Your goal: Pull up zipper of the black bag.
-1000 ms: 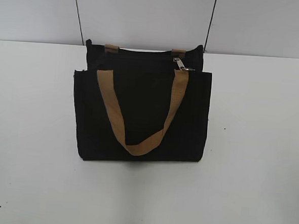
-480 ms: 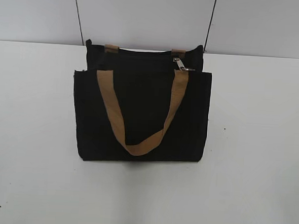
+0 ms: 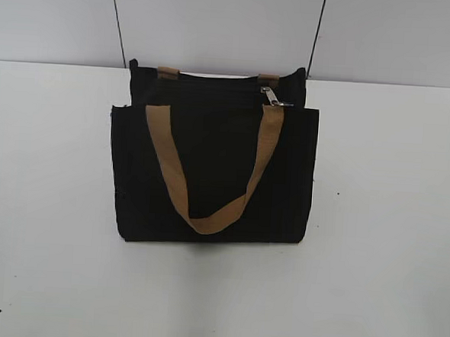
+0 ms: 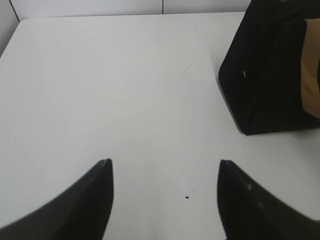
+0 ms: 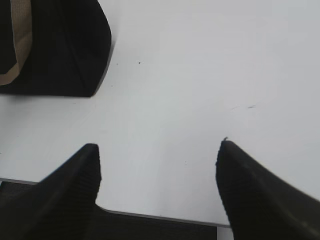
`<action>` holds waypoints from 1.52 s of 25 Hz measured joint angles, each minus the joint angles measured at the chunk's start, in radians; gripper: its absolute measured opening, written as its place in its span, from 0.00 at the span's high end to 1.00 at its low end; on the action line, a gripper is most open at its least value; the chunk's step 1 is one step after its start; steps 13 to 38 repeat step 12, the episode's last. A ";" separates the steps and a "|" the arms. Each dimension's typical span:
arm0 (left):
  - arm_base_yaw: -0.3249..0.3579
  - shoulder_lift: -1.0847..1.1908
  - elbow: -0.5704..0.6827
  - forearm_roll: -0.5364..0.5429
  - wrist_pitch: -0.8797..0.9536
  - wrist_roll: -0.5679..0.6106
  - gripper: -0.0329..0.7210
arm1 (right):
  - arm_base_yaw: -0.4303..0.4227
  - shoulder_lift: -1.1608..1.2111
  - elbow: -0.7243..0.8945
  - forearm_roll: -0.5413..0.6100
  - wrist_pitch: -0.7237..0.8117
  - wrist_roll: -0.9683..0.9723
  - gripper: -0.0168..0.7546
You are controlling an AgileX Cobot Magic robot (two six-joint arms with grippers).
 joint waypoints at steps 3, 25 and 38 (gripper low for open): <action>0.000 0.000 0.000 0.000 0.000 0.001 0.29 | -0.001 0.000 0.000 0.000 0.000 0.000 0.26; 0.000 0.000 0.000 0.000 0.000 0.002 0.33 | -0.001 0.000 0.000 0.000 0.000 0.000 0.26; 0.000 0.000 0.000 0.000 0.000 0.002 0.33 | -0.001 0.000 0.000 0.000 0.000 0.000 0.26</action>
